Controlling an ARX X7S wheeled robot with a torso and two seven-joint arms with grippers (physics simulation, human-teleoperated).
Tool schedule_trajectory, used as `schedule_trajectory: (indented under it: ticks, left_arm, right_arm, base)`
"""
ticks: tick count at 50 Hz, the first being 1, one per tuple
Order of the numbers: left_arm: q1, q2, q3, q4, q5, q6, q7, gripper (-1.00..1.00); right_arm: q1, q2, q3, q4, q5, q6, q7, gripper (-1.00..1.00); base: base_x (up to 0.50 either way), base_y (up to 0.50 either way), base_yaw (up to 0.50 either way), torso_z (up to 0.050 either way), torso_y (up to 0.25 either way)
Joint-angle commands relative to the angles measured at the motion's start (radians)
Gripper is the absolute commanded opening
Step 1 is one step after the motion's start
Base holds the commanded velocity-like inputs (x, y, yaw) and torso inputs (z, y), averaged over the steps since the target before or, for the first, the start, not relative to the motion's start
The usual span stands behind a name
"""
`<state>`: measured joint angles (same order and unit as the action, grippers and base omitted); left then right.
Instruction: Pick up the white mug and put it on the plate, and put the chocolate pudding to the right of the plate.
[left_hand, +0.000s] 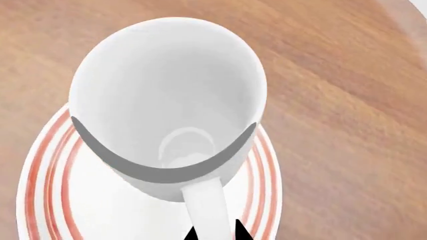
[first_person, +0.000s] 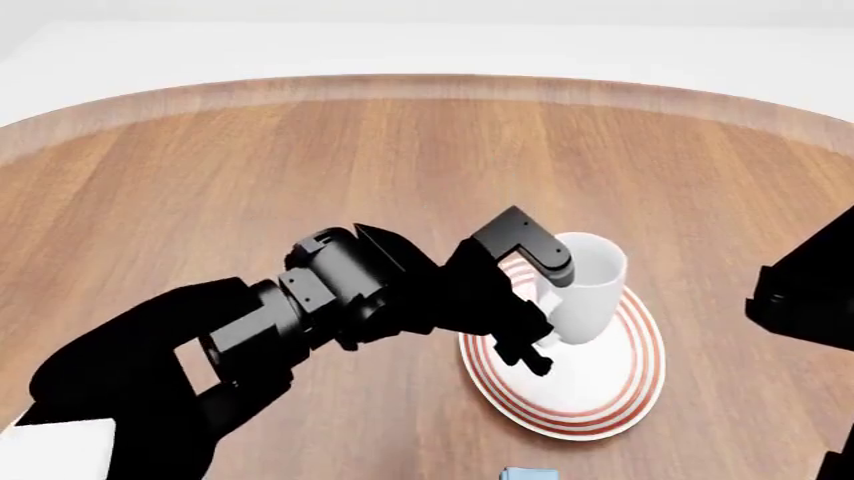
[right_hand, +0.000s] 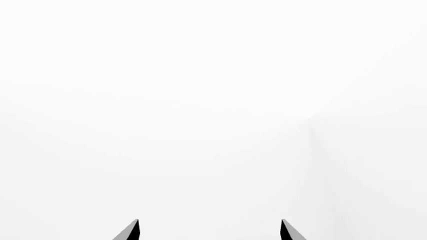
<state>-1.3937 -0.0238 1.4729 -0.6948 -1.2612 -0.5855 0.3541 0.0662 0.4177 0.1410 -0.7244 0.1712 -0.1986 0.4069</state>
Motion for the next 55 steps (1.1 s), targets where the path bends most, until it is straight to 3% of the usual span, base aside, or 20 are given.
schedule_trajectory:
  ticks: [1,27,28,55]
  left_arm:
    - [-0.012,0.024,0.079,-0.011,-0.093,0.075,-0.001,-1.0]
    - [0.043,0.024,0.085,-0.009,-0.025,0.121,-0.048,-1.0]
    - [0.046,0.024,0.086,-0.009,-0.016,0.121,-0.049,1.0]
    - [0.063,0.024,0.078,0.005,0.023,0.116,-0.073,1.0]
  right_arm:
    - [0.003,-0.014,0.025,-0.004,-0.004,0.005,-0.022,1.0]
    - [0.0,-0.01,0.027,-0.001,0.002,-0.003,-0.016,1.0]
    - [-0.001,-0.01,0.026,-0.001,0.001,-0.003,-0.016,1.0]
    - [-0.003,-0.006,0.021,0.004,-0.002,-0.009,-0.012,1.0]
  base:
    - [0.0,0.0,0.0,0.0,0.0]
    - [0.0,0.0,0.0,0.0,0.0]
    - [0.0,0.0,0.0,0.0,0.0]
    - [0.0,0.0,0.0,0.0,0.0]
